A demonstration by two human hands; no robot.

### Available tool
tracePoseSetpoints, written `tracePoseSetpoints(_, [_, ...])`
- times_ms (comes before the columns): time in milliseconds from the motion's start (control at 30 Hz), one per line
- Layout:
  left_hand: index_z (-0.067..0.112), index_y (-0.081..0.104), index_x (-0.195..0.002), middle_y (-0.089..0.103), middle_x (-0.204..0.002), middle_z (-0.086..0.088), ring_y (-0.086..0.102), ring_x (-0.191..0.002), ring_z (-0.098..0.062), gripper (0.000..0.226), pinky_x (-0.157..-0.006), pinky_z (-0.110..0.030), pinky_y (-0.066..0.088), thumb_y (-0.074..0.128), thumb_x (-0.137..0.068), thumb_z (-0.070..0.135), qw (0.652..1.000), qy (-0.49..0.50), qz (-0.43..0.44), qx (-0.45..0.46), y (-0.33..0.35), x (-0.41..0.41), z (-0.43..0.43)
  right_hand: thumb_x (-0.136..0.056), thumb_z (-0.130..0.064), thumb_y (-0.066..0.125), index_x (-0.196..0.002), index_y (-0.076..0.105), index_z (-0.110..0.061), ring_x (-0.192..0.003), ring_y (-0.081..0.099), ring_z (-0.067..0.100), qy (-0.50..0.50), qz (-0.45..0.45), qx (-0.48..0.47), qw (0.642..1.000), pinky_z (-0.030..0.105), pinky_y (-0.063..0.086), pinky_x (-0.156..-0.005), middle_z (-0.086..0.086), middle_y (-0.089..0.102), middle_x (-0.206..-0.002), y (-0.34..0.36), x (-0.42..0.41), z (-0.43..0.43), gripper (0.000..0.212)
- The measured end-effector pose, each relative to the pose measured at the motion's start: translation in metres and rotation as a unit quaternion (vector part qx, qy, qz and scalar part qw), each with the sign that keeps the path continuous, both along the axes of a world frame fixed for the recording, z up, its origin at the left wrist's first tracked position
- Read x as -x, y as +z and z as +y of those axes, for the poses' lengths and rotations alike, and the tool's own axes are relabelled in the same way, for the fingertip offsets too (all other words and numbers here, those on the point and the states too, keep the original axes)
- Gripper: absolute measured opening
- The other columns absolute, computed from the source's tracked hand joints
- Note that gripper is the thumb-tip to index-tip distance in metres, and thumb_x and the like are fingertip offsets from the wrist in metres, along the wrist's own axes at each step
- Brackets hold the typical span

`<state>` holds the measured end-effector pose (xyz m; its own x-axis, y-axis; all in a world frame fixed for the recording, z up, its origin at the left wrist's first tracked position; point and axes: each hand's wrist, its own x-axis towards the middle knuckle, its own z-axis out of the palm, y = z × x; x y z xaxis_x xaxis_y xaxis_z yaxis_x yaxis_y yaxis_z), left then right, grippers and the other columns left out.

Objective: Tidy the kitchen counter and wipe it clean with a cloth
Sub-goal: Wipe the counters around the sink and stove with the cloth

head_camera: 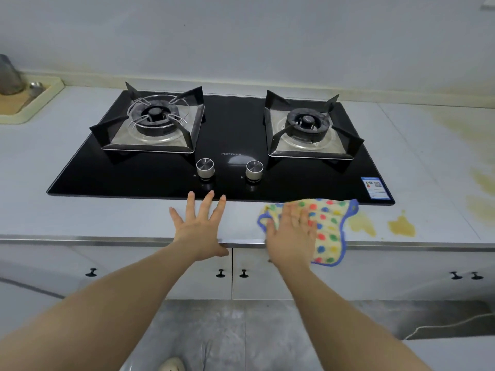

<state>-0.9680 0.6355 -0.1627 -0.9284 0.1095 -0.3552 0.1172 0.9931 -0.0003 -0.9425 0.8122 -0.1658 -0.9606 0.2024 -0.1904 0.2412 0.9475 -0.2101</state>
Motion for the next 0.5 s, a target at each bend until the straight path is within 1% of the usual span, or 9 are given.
tracePoseSetpoints(100, [0.033, -0.023, -0.145, -0.022, -0.156, 0.0, -0.023, -0.141, -0.038, 0.113, -0.11, -0.065, 0.004, 0.063, -0.076, 0.059, 1.0, -0.017, 0.02, 0.007, 0.0, -0.002, 0.008, -0.101, -0.043, 0.02, -0.152, 0.003, -0.018, -0.147, -0.008, 0.021, 0.125, 0.014, 0.03, 0.992, 0.039, -0.006, -0.118, 0.001, 0.0, -0.16, -0.002, -0.005, -0.038, 0.059])
tracePoseSetpoints(167, [0.031, -0.024, -0.145, -0.022, -0.156, 0.001, -0.021, -0.142, -0.035, 0.111, -0.111, -0.064, 0.003, 0.06, -0.077, 0.058, 0.998, -0.053, 0.036, 0.02, -0.001, -0.006, 0.021, -0.101, -0.044, 0.019, -0.152, 0.003, -0.021, -0.147, -0.008, 0.017, 0.175, 0.018, 0.018, 0.984, 0.036, -0.007, -0.118, -0.003, 0.0, -0.16, -0.002, -0.005, -0.025, 0.058])
tracePoseSetpoints(233, [0.03, -0.026, -0.144, -0.026, -0.155, 0.002, -0.023, -0.142, -0.033, 0.113, -0.11, -0.064, 0.001, 0.06, -0.077, 0.059, 0.997, -0.07, 0.034, 0.014, -0.001, -0.007, 0.037, -0.1, -0.045, 0.019, -0.152, 0.005, -0.023, -0.148, -0.006, 0.015, 0.163, 0.019, 0.003, 0.986, 0.034, -0.005, -0.119, -0.005, 0.002, -0.16, -0.004, -0.001, 0.006, 0.058])
tracePoseSetpoints(333, [0.028, -0.024, -0.145, -0.029, -0.154, 0.001, -0.027, -0.141, -0.033, 0.114, -0.11, -0.064, -0.003, 0.062, -0.077, 0.059, 0.995, -0.093, 0.044, -0.002, 0.002, -0.001, 0.067, -0.1, -0.045, 0.02, -0.152, 0.007, -0.023, -0.148, -0.003, 0.015, 0.097, 0.007, -0.012, 0.995, 0.034, -0.001, -0.119, -0.005, 0.005, -0.16, 0.0, -0.001, 0.053, 0.058])
tracePoseSetpoints(400, [0.025, -0.024, -0.146, -0.03, -0.154, 0.001, -0.027, -0.141, -0.033, 0.115, -0.11, -0.065, -0.003, 0.062, -0.077, 0.059, 0.994, -0.099, 0.037, 0.002, 0.003, 0.001, 0.085, -0.1, -0.044, 0.02, -0.152, 0.006, -0.022, -0.148, -0.003, 0.017, 0.061, 0.0, -0.012, 0.998, 0.036, -0.001, -0.119, -0.003, 0.005, -0.16, 0.002, -0.001, 0.057, 0.058])
tracePoseSetpoints(500, [0.024, -0.025, -0.145, -0.029, -0.154, 0.002, -0.026, -0.141, -0.033, 0.115, -0.11, -0.065, 0.003, 0.062, -0.078, 0.056, 0.996, -0.08, 0.025, 0.011, -0.005, 0.001, 0.098, -0.101, -0.042, 0.019, -0.152, 0.001, -0.019, -0.147, -0.009, 0.022, 0.021, -0.003, 0.012, 1.0, 0.039, -0.004, -0.119, 0.0, -0.002, -0.16, 0.001, -0.001, 0.039, 0.059])
